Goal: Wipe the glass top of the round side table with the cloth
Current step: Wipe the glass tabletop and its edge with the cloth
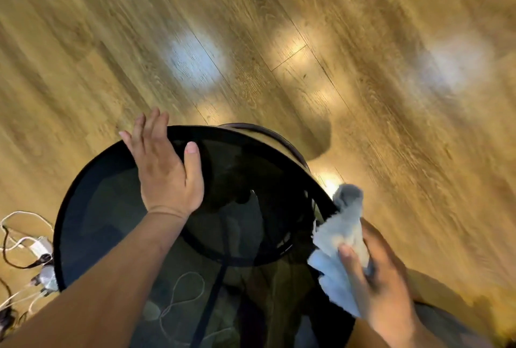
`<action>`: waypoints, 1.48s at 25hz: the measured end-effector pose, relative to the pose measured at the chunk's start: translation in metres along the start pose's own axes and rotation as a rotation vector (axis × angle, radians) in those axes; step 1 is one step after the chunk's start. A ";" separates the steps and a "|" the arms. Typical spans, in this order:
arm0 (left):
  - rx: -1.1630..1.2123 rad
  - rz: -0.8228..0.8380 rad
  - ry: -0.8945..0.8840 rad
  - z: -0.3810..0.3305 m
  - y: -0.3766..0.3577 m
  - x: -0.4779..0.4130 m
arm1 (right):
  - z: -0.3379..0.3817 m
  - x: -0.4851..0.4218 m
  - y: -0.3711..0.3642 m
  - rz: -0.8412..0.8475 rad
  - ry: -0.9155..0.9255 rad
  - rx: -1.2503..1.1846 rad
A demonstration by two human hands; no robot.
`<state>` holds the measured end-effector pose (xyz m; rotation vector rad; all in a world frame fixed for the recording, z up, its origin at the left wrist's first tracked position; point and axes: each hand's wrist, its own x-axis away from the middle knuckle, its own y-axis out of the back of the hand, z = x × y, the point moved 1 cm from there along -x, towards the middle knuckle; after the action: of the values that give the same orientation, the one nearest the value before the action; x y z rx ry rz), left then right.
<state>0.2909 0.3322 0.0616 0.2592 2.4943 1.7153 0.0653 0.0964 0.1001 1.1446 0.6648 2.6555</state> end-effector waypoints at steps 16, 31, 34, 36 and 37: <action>-0.259 -0.017 -0.096 -0.019 0.010 0.007 | 0.029 -0.069 -0.022 -0.220 0.312 0.120; -0.538 0.801 -0.603 -0.139 0.007 0.073 | -0.050 0.053 -0.068 -0.547 0.037 -0.165; -0.514 0.714 -0.492 -0.148 0.004 0.032 | -0.021 -0.030 -0.015 -0.374 0.154 0.020; -0.480 0.685 -0.432 -0.155 0.005 0.014 | -0.001 -0.067 0.009 -0.334 0.193 -0.001; -0.468 0.680 -0.413 -0.159 0.005 0.009 | 0.001 -0.072 0.013 -0.376 0.197 -0.077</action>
<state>0.2542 0.1903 0.1229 1.3629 1.7377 2.1096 0.1159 0.0615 0.0605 0.6639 0.7215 2.4597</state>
